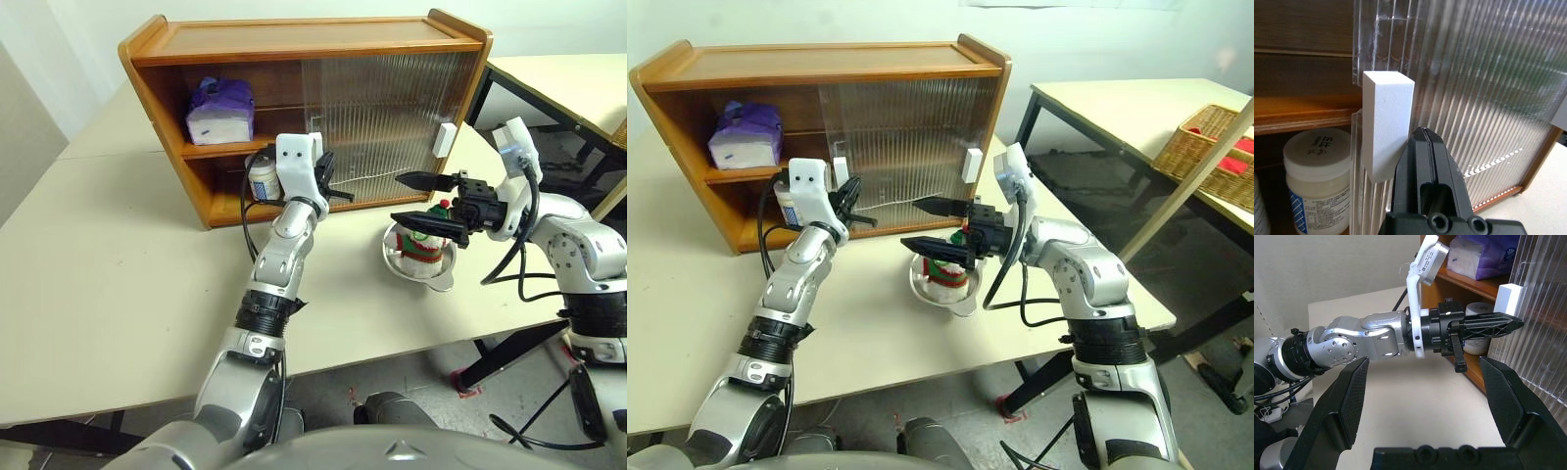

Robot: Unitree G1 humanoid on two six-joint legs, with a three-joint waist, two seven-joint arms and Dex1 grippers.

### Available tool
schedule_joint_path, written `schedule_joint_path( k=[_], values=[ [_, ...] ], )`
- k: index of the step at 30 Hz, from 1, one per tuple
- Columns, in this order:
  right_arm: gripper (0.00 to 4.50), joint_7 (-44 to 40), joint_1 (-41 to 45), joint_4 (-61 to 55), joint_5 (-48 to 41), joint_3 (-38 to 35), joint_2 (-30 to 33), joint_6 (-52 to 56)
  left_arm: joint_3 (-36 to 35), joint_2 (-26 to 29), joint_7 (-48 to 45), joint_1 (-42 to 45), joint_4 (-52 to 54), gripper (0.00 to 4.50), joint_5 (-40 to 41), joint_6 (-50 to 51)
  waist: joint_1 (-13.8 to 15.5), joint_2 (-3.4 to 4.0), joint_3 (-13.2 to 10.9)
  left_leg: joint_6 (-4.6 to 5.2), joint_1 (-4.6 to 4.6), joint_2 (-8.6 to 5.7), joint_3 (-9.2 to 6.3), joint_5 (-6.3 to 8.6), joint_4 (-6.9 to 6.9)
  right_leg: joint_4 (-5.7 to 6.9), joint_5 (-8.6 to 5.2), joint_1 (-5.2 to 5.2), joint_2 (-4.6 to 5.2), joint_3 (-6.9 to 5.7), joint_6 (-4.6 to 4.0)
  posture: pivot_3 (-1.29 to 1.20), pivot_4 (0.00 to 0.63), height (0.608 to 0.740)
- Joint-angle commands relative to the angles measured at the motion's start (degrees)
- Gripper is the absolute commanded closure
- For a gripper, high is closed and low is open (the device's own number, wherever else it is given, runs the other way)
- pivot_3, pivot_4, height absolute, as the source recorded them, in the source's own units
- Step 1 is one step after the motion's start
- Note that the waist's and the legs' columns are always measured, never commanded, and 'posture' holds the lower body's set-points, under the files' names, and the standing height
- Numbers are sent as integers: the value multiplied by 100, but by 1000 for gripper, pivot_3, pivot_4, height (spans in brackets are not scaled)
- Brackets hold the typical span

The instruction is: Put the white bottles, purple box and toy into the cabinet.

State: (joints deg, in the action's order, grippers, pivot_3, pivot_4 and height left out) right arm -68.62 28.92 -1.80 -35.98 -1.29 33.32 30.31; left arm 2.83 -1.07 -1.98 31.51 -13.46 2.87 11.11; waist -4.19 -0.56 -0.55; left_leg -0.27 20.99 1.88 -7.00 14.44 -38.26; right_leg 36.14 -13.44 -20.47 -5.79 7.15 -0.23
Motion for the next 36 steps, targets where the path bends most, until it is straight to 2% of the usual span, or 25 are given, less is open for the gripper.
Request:
schedule_joint_path(
  k=[1,18,36],
  values=[
    [0,-34,70,10,-4,10,7,-22,-153,39,147,-64,116,4476,-53,-44,-8,0,0,0,0,0,0,0,0,0,0,0,0,0,0,-119,0,740],
    [0,-112,143,137,48,54,-50,-68,-536,245,794,-556,899,4476,-215,123,-35,2,-2,0,-1,-3,0,0,1,2,-1,0,0,-1,-1,-96,0,740],
    [0,-204,224,262,80,104,-94,-93,-1446,1025,956,-947,1229,4476,-87,205,-18,3,-2,5,-23,-3,-2,-8,14,18,6,1,-5,-1,-17,-75,0,740]
  ],
)
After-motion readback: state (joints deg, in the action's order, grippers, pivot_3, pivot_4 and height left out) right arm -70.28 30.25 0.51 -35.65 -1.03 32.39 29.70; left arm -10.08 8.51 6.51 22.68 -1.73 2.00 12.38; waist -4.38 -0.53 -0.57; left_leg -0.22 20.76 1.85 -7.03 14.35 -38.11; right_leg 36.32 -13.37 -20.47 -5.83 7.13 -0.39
